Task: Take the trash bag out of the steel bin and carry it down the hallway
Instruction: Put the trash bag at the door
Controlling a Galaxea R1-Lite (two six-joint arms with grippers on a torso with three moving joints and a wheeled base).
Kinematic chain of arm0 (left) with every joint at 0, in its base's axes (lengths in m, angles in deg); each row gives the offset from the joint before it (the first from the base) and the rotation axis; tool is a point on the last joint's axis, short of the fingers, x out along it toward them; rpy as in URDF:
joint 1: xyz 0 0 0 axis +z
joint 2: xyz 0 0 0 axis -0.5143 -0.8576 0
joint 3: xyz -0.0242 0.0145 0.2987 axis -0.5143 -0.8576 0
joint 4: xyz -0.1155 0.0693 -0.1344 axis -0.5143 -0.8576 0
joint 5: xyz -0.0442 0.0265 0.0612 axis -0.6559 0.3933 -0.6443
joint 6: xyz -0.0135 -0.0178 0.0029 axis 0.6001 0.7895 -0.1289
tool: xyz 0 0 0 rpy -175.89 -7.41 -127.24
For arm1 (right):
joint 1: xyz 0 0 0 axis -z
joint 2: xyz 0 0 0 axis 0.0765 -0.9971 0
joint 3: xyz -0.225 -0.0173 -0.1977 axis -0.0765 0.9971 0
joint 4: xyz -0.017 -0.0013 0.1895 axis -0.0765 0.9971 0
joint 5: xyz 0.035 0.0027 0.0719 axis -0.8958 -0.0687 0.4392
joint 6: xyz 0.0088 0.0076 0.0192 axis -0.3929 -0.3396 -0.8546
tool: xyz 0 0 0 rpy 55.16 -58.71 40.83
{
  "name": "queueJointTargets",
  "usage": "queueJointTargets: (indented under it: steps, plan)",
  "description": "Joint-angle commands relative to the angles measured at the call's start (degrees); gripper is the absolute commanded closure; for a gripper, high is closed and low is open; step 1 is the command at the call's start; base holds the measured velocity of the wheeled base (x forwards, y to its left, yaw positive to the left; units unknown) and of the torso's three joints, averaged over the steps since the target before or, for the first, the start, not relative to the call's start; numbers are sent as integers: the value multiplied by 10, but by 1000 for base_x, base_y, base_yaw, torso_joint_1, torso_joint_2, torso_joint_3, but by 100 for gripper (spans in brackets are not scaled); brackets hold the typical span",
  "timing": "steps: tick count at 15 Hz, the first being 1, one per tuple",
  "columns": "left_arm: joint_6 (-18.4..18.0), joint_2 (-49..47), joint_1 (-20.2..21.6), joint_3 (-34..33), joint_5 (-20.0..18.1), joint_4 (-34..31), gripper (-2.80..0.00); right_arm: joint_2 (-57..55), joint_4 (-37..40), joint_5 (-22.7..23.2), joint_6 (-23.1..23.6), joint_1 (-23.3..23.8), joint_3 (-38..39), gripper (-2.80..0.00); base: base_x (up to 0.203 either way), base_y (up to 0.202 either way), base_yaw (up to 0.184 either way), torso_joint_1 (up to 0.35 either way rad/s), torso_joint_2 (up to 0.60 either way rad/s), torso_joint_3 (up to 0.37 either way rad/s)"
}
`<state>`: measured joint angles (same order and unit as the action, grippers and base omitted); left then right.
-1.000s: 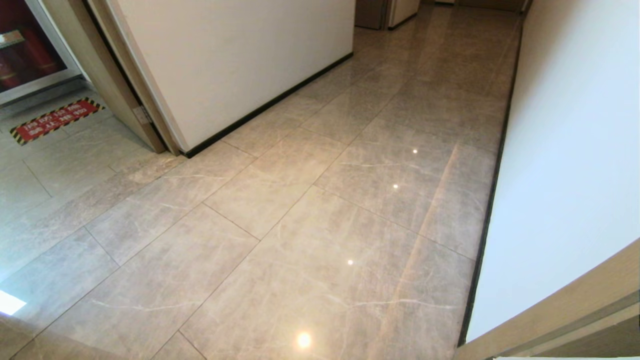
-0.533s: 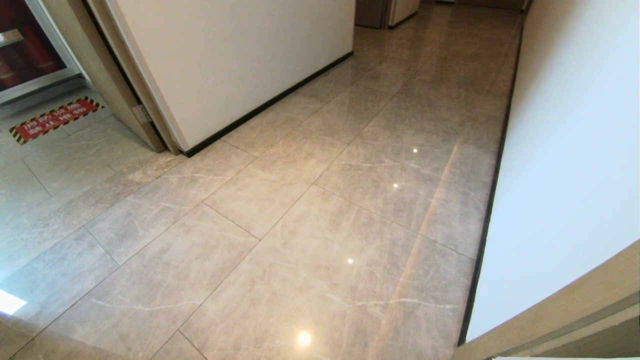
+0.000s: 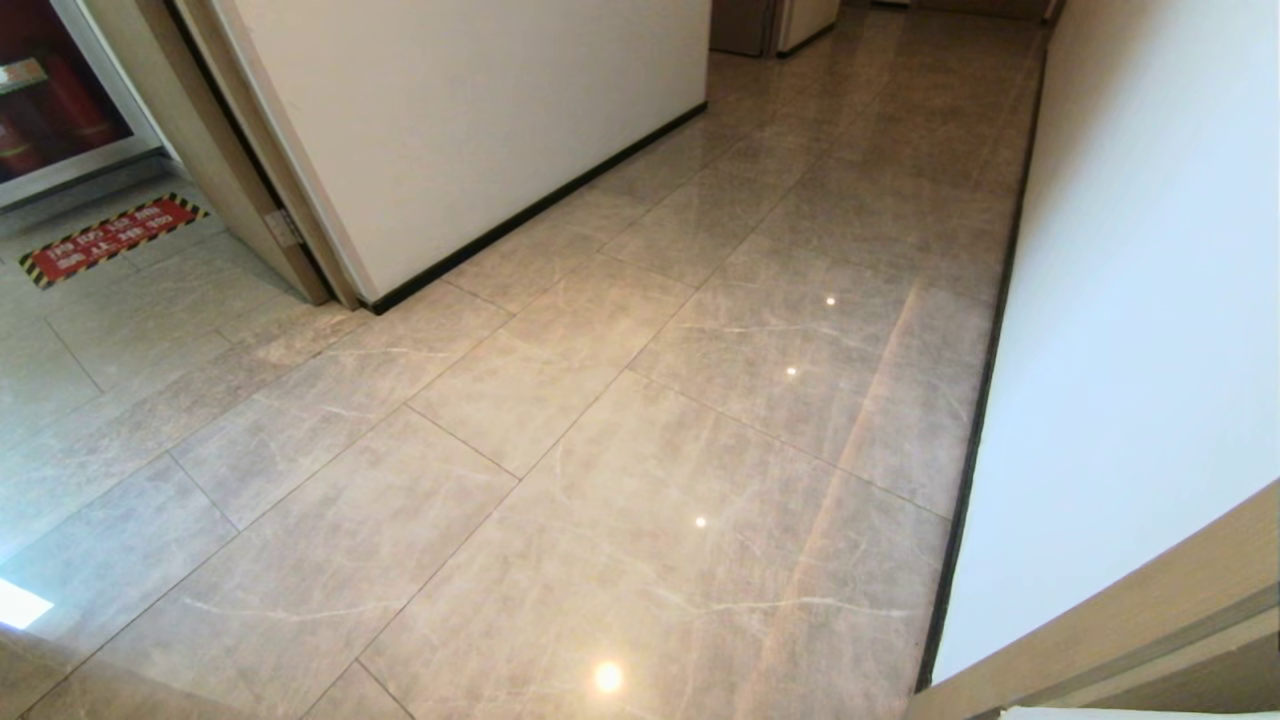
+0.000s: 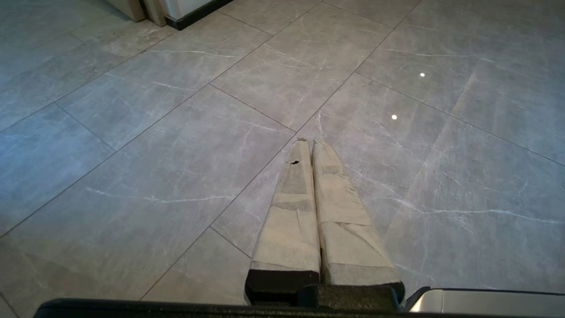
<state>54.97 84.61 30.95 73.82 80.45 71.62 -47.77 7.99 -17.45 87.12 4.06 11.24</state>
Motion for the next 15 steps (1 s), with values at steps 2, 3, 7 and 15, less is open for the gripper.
queueJointTargets:
  steps: [2,3,7,15]
  plan:
    - [0,1,0,-1,0,0,0,-104,1,-6,-2,0,-42,0,0,0,0,0,0,0]
    - [0,1,0,0,0,0,0,-139,2,-15,-2,0,-60,0,0,0,0,0,0,0]
    - [0,0,0,0,0,0,0,-264,2,-62,-2,-8,-117,0,0,0,0,0,0,0]
    - [0,0,0,-1,0,0,0,-381,-6,-71,1,-29,-154,0,0,0,0,0,0,0]
